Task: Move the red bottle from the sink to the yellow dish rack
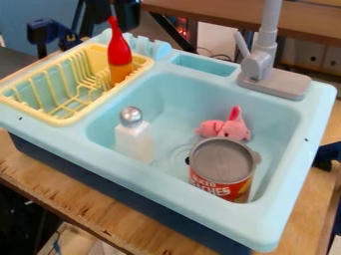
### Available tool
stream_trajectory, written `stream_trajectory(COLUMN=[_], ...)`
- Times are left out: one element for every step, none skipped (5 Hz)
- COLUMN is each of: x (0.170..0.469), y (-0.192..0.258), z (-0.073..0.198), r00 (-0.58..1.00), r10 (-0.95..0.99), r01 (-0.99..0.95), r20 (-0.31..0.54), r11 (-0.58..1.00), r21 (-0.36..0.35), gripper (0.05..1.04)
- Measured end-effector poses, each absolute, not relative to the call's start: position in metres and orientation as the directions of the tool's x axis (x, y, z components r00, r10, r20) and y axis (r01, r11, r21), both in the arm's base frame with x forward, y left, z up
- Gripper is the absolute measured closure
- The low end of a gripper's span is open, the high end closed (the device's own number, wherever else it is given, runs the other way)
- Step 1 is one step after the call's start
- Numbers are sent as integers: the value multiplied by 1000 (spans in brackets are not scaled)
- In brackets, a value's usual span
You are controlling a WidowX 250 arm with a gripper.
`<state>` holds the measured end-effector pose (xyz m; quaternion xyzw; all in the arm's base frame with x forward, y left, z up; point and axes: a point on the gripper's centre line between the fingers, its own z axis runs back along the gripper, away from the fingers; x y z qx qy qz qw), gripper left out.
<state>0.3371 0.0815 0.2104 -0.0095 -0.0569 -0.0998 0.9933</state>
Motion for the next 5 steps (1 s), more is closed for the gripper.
stream_trajectory(x=[317,292,275,261,260], y=[77,46,23,4,3], z=[224,226,216,208,208], r00=[982,979,954,935,935], r10=[-176,-202,-298,-353,-355], r01=[172,202,299,353,354], r20=[73,-13,-12,-19,-17], r11=[984,972,953,935,935], r21=[55,124,46,-29,-30], gripper=[83,83,83,83,83])
